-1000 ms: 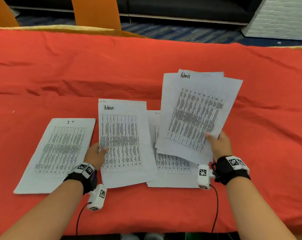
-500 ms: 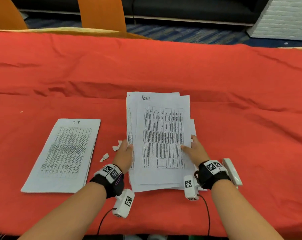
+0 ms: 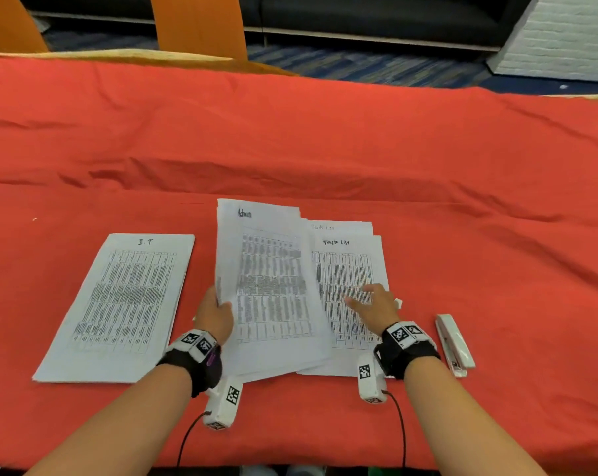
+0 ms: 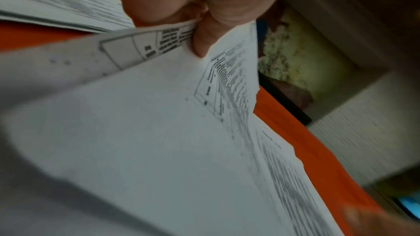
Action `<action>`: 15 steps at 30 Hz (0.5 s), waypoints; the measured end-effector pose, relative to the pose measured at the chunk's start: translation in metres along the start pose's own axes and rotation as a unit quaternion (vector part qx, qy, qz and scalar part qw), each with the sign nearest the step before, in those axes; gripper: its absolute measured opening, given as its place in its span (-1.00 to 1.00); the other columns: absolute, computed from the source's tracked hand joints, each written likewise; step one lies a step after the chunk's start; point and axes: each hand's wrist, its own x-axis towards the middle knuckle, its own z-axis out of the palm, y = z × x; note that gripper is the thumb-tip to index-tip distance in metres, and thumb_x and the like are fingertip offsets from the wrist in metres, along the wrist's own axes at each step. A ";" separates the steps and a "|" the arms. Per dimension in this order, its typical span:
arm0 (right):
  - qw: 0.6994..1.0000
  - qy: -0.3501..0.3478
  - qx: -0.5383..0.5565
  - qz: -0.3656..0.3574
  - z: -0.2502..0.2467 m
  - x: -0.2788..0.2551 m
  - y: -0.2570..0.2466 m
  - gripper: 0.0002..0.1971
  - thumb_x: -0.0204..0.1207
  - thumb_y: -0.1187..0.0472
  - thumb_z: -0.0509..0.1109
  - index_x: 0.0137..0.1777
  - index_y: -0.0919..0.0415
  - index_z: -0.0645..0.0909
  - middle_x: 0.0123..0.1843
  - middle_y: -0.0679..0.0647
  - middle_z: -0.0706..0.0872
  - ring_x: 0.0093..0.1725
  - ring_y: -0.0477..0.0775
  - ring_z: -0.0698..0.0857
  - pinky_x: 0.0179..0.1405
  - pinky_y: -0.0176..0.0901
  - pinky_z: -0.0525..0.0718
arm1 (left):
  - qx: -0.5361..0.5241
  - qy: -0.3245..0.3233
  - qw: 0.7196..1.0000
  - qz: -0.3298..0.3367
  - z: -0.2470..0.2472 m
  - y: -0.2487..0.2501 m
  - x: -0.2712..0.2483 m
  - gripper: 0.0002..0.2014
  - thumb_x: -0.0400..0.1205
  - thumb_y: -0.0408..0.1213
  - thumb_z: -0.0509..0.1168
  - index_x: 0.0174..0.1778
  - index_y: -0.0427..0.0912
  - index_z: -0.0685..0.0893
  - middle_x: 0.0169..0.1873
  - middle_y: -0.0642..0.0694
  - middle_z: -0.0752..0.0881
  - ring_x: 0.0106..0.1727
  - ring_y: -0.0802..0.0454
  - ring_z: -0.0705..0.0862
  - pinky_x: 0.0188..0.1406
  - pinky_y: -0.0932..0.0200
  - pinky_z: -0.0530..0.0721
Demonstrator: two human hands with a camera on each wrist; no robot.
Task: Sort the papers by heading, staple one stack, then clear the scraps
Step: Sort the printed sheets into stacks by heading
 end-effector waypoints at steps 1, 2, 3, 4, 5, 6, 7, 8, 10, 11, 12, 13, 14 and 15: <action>0.997 0.038 -0.056 0.029 -0.002 0.003 0.007 -0.38 0.40 -0.07 0.49 0.41 0.11 0.41 0.43 0.23 0.37 0.45 0.26 0.37 0.35 0.08 0.45 | -0.006 0.011 1.000 -0.007 -0.008 -0.004 0.004 -0.57 0.68 -0.50 0.08 0.49 -0.25 0.41 0.39 -0.24 0.57 0.40 -0.23 0.53 0.38 0.00 0.43; 0.993 0.070 -0.084 0.052 -0.003 0.006 0.013 -0.33 0.38 -0.04 0.52 0.43 0.14 0.39 0.44 0.26 0.35 0.48 0.29 0.32 0.39 0.12 0.42 | -0.014 0.023 1.000 -0.012 -0.015 -0.009 0.009 -0.56 0.67 -0.50 0.08 0.50 -0.23 0.41 0.39 -0.22 0.57 0.41 -0.24 0.53 0.39 -0.04 0.44; 0.990 0.088 -0.088 0.070 -0.003 0.008 0.018 -0.29 0.35 0.00 0.55 0.45 0.18 0.36 0.45 0.28 0.34 0.48 0.31 0.30 0.41 0.13 0.42 | -0.017 0.033 0.999 -0.019 -0.023 -0.014 0.013 -0.55 0.67 -0.49 0.08 0.51 -0.22 0.41 0.40 -0.23 0.57 0.41 -0.25 0.52 0.40 -0.09 0.46; 0.988 0.093 -0.083 0.088 -0.002 0.012 0.023 -0.24 0.33 0.05 0.58 0.47 0.22 0.33 0.45 0.30 0.35 0.48 0.33 0.32 0.41 0.14 0.43 | -0.020 0.047 0.998 -0.026 -0.030 -0.019 0.018 -0.55 0.67 -0.48 0.09 0.50 -0.21 0.41 0.40 -0.24 0.56 0.41 -0.27 0.52 0.41 -0.14 0.47; 0.988 0.089 -0.076 0.105 -0.001 0.015 0.027 -0.19 0.30 0.09 0.60 0.48 0.26 0.29 0.45 0.32 0.37 0.47 0.34 0.35 0.41 0.13 0.47 | -0.020 0.059 0.997 -0.036 -0.037 -0.022 0.022 -0.56 0.67 -0.47 0.10 0.49 -0.21 0.41 0.40 -0.25 0.56 0.41 -0.28 0.52 0.40 -0.17 0.49; 0.988 0.080 -0.064 0.116 -0.001 0.018 0.030 -0.16 0.28 0.13 0.62 0.48 0.29 0.25 0.44 0.32 0.42 0.44 0.36 0.41 0.38 0.13 0.52 | -0.021 0.071 0.996 -0.044 -0.043 -0.025 0.025 -0.57 0.67 -0.46 0.11 0.48 -0.20 0.42 0.40 -0.26 0.56 0.40 -0.29 0.53 0.40 -0.19 0.50; 0.989 0.070 -0.047 0.124 0.000 0.020 0.031 -0.16 0.28 0.18 0.62 0.47 0.32 0.24 0.41 0.33 0.47 0.39 0.36 0.49 0.33 0.12 0.58 | -0.023 0.081 0.995 -0.049 -0.048 -0.027 0.027 -0.58 0.67 -0.45 0.12 0.47 -0.20 0.43 0.40 -0.26 0.56 0.39 -0.28 0.53 0.39 -0.19 0.50; 0.990 0.060 -0.030 0.127 -0.001 0.020 0.031 -0.20 0.30 0.23 0.61 0.45 0.36 0.24 0.37 0.33 0.53 0.34 0.36 0.55 0.27 0.09 0.63 | -0.030 0.089 0.994 -0.049 -0.052 -0.028 0.028 -0.58 0.66 -0.46 0.12 0.47 -0.20 0.44 0.40 -0.25 0.56 0.38 -0.27 0.54 0.40 -0.17 0.49; 0.991 0.052 -0.010 0.124 0.000 0.020 0.029 -0.35 0.38 0.33 0.54 0.39 0.43 0.30 0.29 0.34 0.58 0.27 0.34 0.61 0.17 0.02 0.65 | -0.040 0.101 0.993 -0.044 -0.056 -0.028 0.029 -0.58 0.66 -0.50 0.11 0.46 -0.22 0.45 0.39 -0.23 0.57 0.38 -0.25 0.54 0.39 -0.11 0.46; 0.992 0.054 -0.008 0.116 0.000 0.020 0.028 -0.44 0.41 0.37 0.50 0.34 0.45 0.35 0.27 0.34 0.59 0.25 0.33 0.62 0.14 0.02 0.65 | -0.045 0.104 0.993 -0.044 -0.057 -0.028 0.029 -0.58 0.66 -0.51 0.10 0.46 -0.23 0.45 0.39 -0.22 0.57 0.38 -0.24 0.54 0.39 -0.09 0.45; 0.992 0.059 -0.008 0.107 0.001 0.020 0.027 -0.51 0.43 0.39 0.47 0.30 0.46 0.38 0.25 0.35 0.61 0.22 0.33 0.63 0.12 0.02 0.65 | -0.047 0.105 0.992 -0.044 -0.057 -0.028 0.029 -0.58 0.66 -0.51 0.10 0.45 -0.23 0.46 0.40 -0.22 0.56 0.39 -0.23 0.53 0.40 -0.08 0.44; 0.993 0.070 -0.006 0.097 0.001 0.020 0.026 -0.57 0.45 0.40 0.44 0.27 0.46 0.41 0.23 0.36 0.62 0.20 0.32 0.64 0.07 0.01 0.65 | -0.046 0.106 0.992 -0.046 -0.056 -0.028 0.029 -0.59 0.66 -0.50 0.11 0.45 -0.23 0.46 0.40 -0.23 0.56 0.39 -0.23 0.53 0.41 -0.08 0.43; 0.993 0.083 0.002 0.087 0.001 0.021 0.026 -0.62 0.47 0.40 0.41 0.25 0.45 0.44 0.21 0.36 0.64 0.16 0.31 0.66 0.00 -0.02 0.63 | -0.045 0.105 0.992 -0.048 -0.055 -0.029 0.028 -0.60 0.66 -0.49 0.11 0.44 -0.23 0.46 0.41 -0.22 0.56 0.39 -0.23 0.53 0.41 -0.09 0.43; 0.993 0.094 0.014 0.074 0.000 0.020 0.025 -0.67 0.49 0.39 0.38 0.23 0.44 0.47 0.19 0.36 0.67 0.11 0.30 0.67 -0.07 -0.08 0.60 | -0.046 0.103 0.992 -0.048 -0.054 -0.029 0.029 -0.60 0.66 -0.49 0.12 0.43 -0.22 0.46 0.40 -0.22 0.56 0.39 -0.23 0.53 0.41 -0.09 0.44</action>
